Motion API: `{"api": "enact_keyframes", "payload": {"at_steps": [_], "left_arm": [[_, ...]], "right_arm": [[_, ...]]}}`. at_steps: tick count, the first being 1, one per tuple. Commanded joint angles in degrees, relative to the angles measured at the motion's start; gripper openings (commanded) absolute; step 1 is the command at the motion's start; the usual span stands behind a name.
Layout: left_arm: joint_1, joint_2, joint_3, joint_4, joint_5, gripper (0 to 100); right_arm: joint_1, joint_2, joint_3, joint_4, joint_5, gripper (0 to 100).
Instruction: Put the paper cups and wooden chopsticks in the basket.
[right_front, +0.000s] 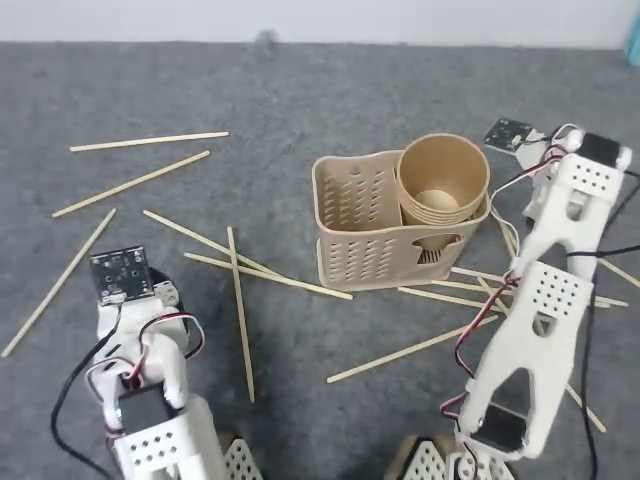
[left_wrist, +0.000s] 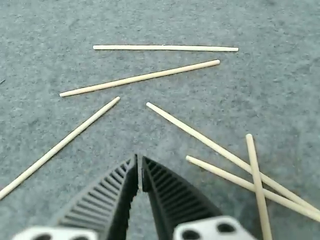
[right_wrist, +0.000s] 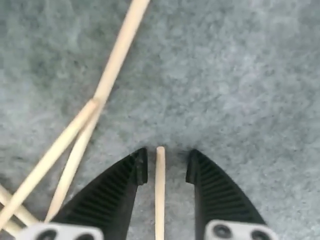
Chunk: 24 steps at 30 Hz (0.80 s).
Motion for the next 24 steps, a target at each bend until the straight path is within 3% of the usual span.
{"api": "enact_keyframes", "payload": {"at_steps": [1,4,13,19,24], "left_arm": [[-0.44,0.53,-0.22,0.35,-0.7,1],[-0.44,0.53,-0.22,0.35,-0.7,1],[-0.44,0.53,-0.22,0.26,-0.7,1],[-0.53,0.53,-0.22,0.26,-0.7,1],[-0.53,0.53,-0.22,0.26,-0.7,1]], "right_arm": [[1.1,1.01,-2.11,-1.71,1.23,9.3],[1.27,1.19,-2.29,-2.77,1.23,0.2],[4.35,-4.79,-11.43,2.07,-3.69,0.8],[7.43,-16.13,-11.43,2.07,-13.71,0.8],[10.77,-24.31,-11.43,2.42,-29.01,0.8]]}}
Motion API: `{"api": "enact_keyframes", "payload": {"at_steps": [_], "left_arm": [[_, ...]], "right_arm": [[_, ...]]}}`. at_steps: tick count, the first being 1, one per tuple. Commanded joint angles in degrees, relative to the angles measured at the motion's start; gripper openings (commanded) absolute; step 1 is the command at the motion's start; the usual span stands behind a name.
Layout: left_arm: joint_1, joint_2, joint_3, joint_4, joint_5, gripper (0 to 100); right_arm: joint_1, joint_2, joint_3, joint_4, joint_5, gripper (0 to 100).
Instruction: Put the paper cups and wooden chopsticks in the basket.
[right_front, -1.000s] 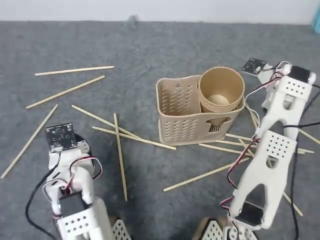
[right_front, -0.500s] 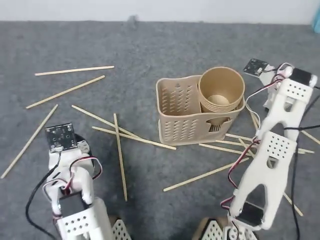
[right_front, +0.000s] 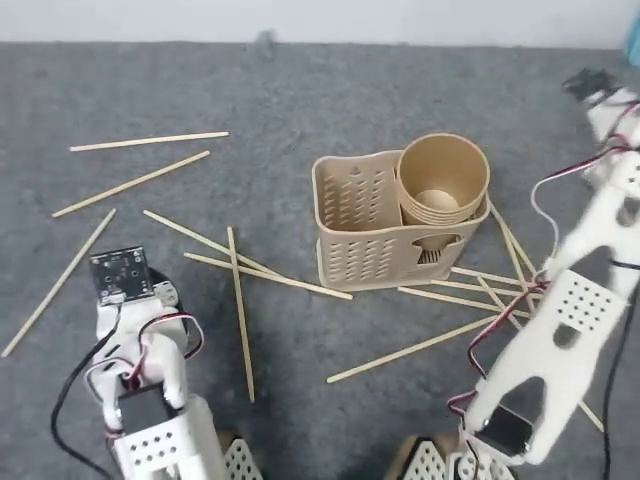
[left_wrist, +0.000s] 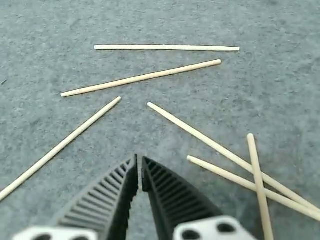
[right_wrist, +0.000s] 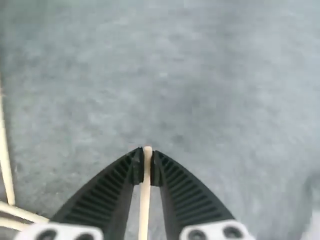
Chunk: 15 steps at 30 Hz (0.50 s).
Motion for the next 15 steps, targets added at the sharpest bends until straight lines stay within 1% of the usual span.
{"api": "enact_keyframes", "payload": {"at_steps": [1,4,6,11,15], "left_arm": [[-0.35,0.53,-0.22,0.26,-0.35,1],[-0.35,0.53,-0.22,0.26,-0.35,1],[-0.35,0.53,-0.22,0.26,-0.35,1],[-0.35,0.53,-0.22,0.26,-0.35,1],[-0.35,0.44,-0.22,0.26,-0.35,1]], "right_arm": [[3.21,-9.98,-2.9,2.51,-11.69,0.8],[5.49,-13.32,-2.81,2.68,-19.34,0.8],[6.81,-14.9,-2.55,2.77,-23.03,0.8],[7.6,-20.26,5.36,2.77,-27.43,0.8],[7.43,-30.11,16.62,2.77,-31.91,0.8]]}}
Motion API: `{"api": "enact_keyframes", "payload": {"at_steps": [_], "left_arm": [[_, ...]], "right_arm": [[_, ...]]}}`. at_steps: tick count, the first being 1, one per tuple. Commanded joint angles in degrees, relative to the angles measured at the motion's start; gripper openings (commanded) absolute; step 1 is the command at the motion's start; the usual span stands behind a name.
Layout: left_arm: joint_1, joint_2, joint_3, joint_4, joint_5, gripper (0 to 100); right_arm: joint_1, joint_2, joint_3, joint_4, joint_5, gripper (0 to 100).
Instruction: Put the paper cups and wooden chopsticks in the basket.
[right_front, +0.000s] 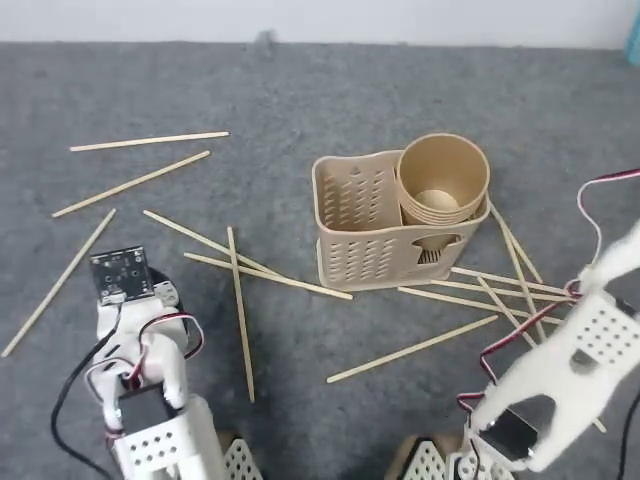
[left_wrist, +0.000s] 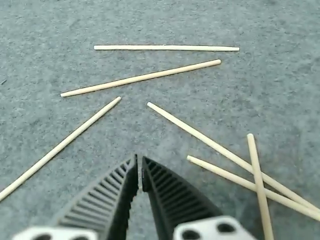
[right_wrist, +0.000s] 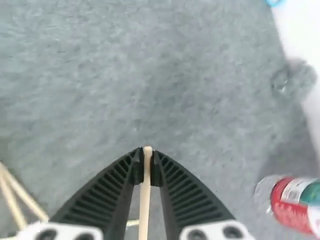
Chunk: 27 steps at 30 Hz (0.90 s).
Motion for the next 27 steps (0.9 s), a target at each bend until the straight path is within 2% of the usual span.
{"api": "enact_keyframes", "payload": {"at_steps": [1,5,10,19,22,27], "left_arm": [[-0.26,0.44,-0.22,0.18,-0.35,1],[-0.26,0.44,-0.22,0.18,-0.35,1],[-0.26,0.35,-0.22,0.18,-0.35,1],[-0.35,0.35,-0.22,0.18,-0.35,1],[-0.35,0.35,-0.22,0.26,-0.35,1],[-0.35,0.35,-0.22,0.26,-0.35,1]], "right_arm": [[0.31,-13.93,8.7,2.68,-4.66,0.8],[-2.33,-30.02,22.95,2.42,-5.98,0.8],[-9.98,-49.1,37.1,2.07,-5.71,0.9],[-28.0,-65.01,40.26,-2.86,-6.86,0.8],[-32.57,-69.14,40.26,-6.46,-12.84,0.8],[-39.69,-75.47,40.26,-14.64,-26.9,0.8]]}}
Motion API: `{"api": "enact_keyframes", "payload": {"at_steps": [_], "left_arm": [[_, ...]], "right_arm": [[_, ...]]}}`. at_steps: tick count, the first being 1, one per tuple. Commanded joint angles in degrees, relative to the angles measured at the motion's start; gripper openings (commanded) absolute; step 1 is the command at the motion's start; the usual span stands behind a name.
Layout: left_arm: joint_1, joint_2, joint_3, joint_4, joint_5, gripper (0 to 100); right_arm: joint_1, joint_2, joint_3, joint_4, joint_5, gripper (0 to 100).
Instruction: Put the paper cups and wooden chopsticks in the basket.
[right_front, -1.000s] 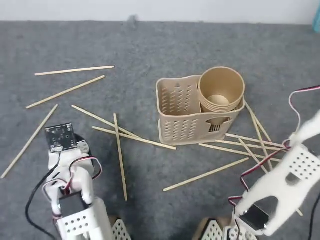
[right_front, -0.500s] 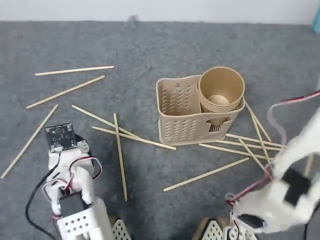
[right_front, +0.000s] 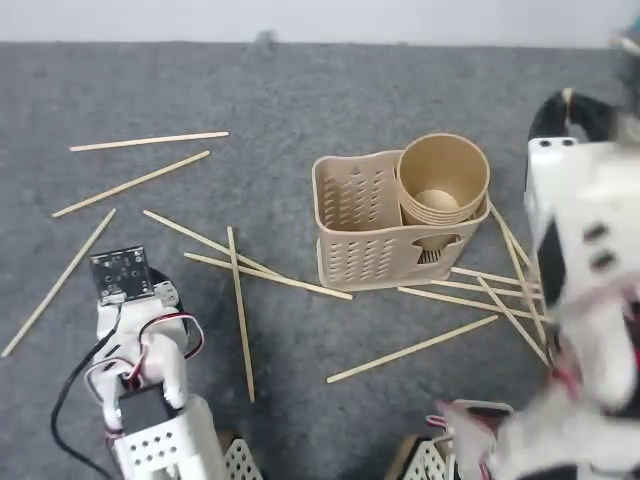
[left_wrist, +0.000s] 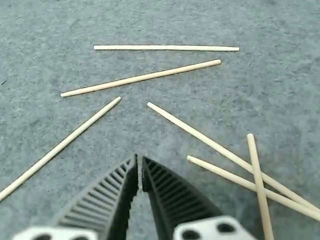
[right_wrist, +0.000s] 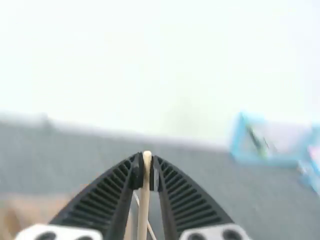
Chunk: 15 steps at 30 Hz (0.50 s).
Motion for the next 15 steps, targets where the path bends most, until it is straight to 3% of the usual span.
{"api": "enact_keyframes", "payload": {"at_steps": [1,7,15], "left_arm": [[-0.35,0.35,-0.22,0.26,-0.35,1],[-0.35,0.44,-0.22,0.26,-0.35,1],[-0.44,0.44,-0.22,0.26,-0.35,1]], "right_arm": [[-5.93,-4.35,0.0,-6.64,-8.97,0.8],[-14.02,-4.7,0.44,-13.93,-19.08,0.8],[-17.63,3.47,0.44,-19.91,-20.57,0.8]]}}
